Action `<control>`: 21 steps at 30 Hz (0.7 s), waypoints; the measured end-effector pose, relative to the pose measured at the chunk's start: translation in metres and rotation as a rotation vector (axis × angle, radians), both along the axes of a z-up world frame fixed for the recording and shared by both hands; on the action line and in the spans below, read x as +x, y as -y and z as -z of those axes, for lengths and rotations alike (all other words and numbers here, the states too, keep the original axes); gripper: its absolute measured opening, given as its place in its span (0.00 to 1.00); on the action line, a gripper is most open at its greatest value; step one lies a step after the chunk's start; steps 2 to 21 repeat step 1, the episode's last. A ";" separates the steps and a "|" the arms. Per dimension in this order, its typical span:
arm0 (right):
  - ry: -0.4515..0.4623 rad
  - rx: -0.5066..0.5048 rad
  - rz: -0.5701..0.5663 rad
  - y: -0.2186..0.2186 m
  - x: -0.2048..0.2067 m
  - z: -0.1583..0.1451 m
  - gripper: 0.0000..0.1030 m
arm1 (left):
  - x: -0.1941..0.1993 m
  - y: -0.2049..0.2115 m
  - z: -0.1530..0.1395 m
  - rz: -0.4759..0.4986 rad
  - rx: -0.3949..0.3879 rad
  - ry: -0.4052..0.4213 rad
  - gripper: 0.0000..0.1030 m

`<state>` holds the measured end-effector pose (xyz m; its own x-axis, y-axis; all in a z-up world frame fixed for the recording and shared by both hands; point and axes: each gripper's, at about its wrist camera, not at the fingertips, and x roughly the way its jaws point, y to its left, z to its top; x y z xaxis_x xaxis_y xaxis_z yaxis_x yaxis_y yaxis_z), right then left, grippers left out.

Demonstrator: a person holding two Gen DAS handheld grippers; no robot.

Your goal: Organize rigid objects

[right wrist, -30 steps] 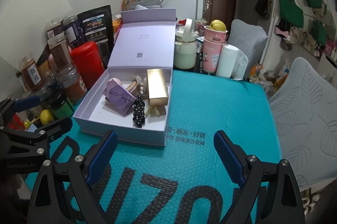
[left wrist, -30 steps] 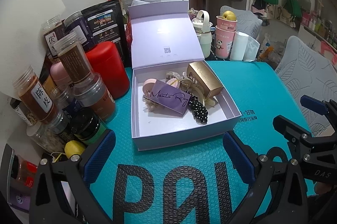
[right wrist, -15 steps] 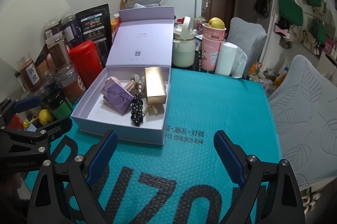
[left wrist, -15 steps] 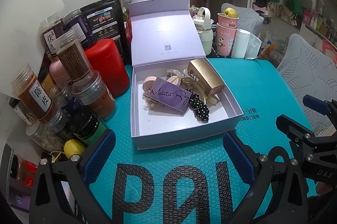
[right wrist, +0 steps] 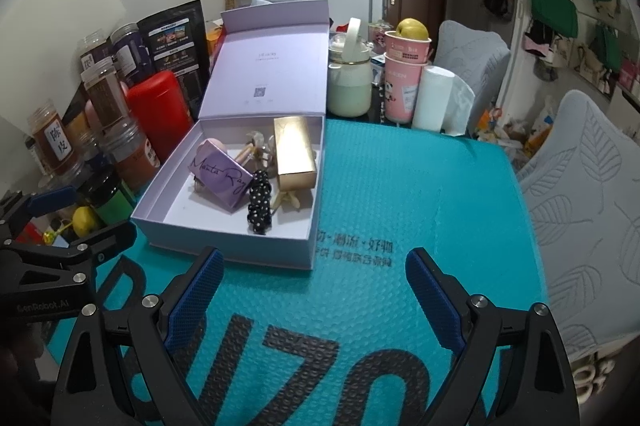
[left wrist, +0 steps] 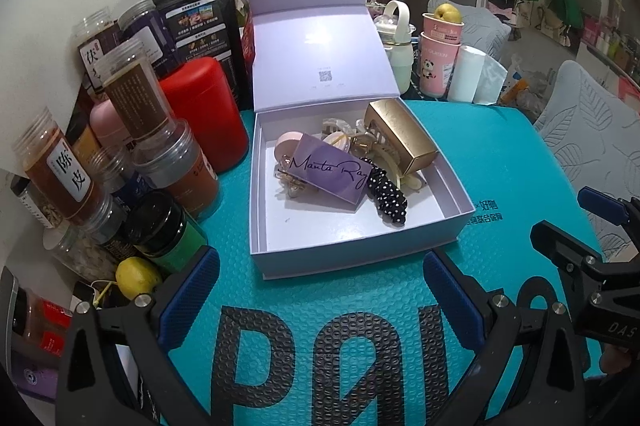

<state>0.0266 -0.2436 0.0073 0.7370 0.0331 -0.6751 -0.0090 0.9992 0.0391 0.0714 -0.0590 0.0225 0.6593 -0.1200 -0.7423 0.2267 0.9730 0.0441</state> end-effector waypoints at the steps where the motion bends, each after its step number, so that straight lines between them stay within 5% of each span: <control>1: -0.005 0.003 0.000 0.000 0.001 0.001 0.91 | 0.001 0.000 0.001 0.001 0.002 -0.004 1.00; 21: -0.005 0.003 0.000 0.000 0.001 0.001 0.91 | 0.001 0.000 0.001 0.001 0.002 -0.004 1.00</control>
